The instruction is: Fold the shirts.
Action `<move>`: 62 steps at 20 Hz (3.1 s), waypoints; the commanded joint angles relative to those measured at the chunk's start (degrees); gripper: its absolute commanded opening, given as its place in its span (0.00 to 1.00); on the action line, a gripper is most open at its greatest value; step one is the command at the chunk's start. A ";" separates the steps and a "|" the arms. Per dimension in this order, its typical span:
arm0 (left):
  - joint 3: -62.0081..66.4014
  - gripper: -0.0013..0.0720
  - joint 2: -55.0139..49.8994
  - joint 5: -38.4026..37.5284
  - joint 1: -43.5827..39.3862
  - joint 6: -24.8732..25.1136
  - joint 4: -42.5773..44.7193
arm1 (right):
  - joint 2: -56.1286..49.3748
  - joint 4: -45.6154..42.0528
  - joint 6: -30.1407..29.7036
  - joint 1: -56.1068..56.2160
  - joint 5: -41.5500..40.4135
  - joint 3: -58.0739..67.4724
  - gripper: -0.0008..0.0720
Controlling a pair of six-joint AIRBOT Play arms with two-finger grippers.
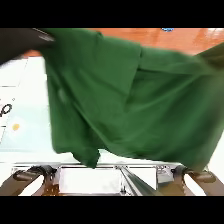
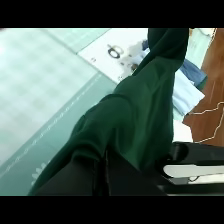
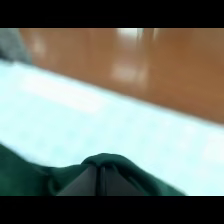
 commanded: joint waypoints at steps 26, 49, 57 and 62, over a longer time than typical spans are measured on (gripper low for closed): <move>-49.55 0.71 -10.75 14.78 35.12 2.89 13.42 | -15.23 -2.05 3.96 -23.89 -10.49 -45.79 0.58; -61.79 0.68 -24.24 10.12 29.70 1.40 8.26 | -0.37 14.01 -8.90 -27.85 -15.80 -71.69 0.58; -53.57 0.04 -23.54 6.38 24.79 4.55 8.76 | -2.78 1.60 -2.82 -38.27 -15.98 -71.58 0.57; -53.51 0.04 -21.86 9.44 24.79 4.70 8.76 | -10.60 6.43 -7.13 -38.23 -13.99 -72.15 0.57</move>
